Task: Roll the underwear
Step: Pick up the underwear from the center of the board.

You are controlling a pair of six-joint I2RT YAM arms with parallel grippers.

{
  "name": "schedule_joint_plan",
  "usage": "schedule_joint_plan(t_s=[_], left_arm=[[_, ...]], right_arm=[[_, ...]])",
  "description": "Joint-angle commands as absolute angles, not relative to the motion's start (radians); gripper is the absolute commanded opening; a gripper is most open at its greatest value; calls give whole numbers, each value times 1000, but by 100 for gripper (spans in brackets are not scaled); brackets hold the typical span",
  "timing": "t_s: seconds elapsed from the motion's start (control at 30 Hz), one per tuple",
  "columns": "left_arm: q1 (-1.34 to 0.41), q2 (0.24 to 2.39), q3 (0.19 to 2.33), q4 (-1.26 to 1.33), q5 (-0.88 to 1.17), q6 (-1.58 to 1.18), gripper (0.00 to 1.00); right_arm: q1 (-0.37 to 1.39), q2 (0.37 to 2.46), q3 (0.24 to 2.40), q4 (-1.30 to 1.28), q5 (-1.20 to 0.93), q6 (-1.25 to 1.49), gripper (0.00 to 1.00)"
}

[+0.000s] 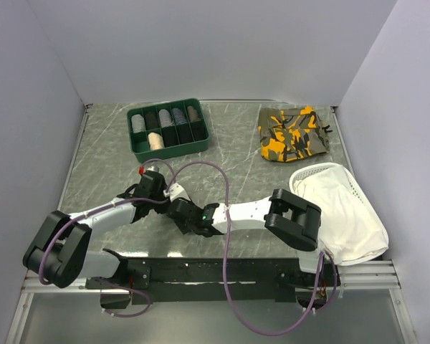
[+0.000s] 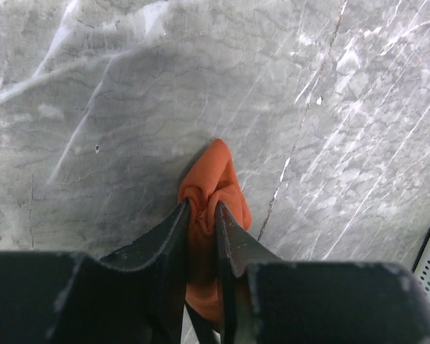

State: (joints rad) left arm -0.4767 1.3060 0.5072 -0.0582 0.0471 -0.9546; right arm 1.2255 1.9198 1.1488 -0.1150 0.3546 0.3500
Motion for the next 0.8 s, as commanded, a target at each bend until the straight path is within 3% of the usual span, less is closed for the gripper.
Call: schedule_joint_plan(t_s=[0.0, 0.13, 0.23, 0.27, 0.37, 0.57, 0.77], left_arm=[[-482, 1307, 545, -60, 55, -936, 24], [-480, 1304, 554, -80, 51, -930, 27], [-466, 1298, 569, -110, 34, -923, 37], [-459, 1290, 572, -118, 28, -920, 45], [-410, 1244, 580, -158, 22, -910, 64], [-272, 1071, 577, -230, 3, -884, 85], [-204, 942, 551, -276, -34, -873, 91]], right_arm=[[1210, 1976, 1105, -182, 348, 390, 42], [1203, 1991, 1089, -196, 336, 397, 28], [1192, 1985, 1071, -186, 295, 410, 10], [1184, 1979, 1057, -183, 287, 426, 0], [1158, 1927, 1011, -150, 244, 465, 0], [1098, 1770, 979, -120, 178, 503, 0], [1017, 1649, 1043, -144, 104, 485, 0]])
